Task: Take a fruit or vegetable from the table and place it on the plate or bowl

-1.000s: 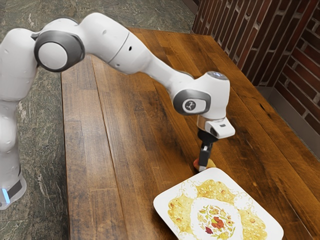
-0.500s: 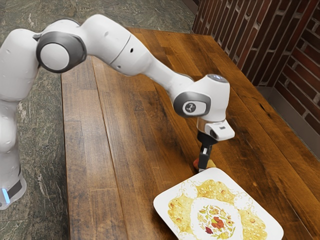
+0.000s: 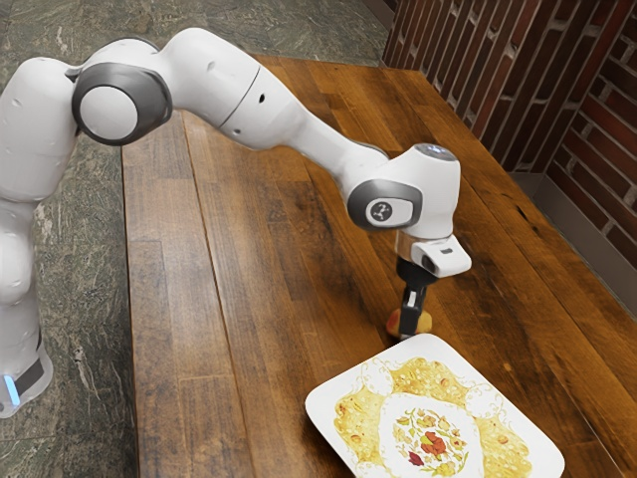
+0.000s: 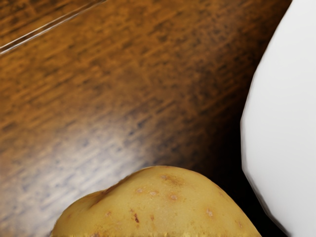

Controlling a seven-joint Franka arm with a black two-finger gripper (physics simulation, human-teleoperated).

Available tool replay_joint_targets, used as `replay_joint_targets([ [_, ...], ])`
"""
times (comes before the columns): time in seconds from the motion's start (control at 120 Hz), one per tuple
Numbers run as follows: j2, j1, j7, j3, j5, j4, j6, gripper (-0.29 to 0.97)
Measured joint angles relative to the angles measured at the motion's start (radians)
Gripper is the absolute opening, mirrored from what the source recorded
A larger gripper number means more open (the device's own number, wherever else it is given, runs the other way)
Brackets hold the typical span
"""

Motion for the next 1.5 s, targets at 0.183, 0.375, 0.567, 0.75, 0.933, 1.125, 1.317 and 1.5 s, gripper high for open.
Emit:
replay_joint_targets([
  [0.183,-0.002,0.0,-0.003,0.0,-0.004,0.001,-0.002,0.35],
  [0.375,-0.007,0.0,-0.007,0.004,-0.006,0.014,-0.006,0.34],
  [0.567,-0.011,0.002,-0.012,0.014,-0.005,0.017,-0.01,0.33],
  [0.75,-0.021,0.008,-0.016,0.036,-0.005,0.017,-0.012,0.33],
  [0.933,-0.046,0.009,-0.018,0.051,-0.003,0.048,-0.032,0.33],
  [1.125,-0.048,0.009,-0.019,0.051,0.014,0.113,-0.067,0.33],
  [1.317,-0.042,0.004,-0.02,0.047,0.034,0.171,-0.097,0.33],
  [1.5,-0.039,-0.007,-0.022,0.017,0.044,0.192,-0.11,0.33],
])
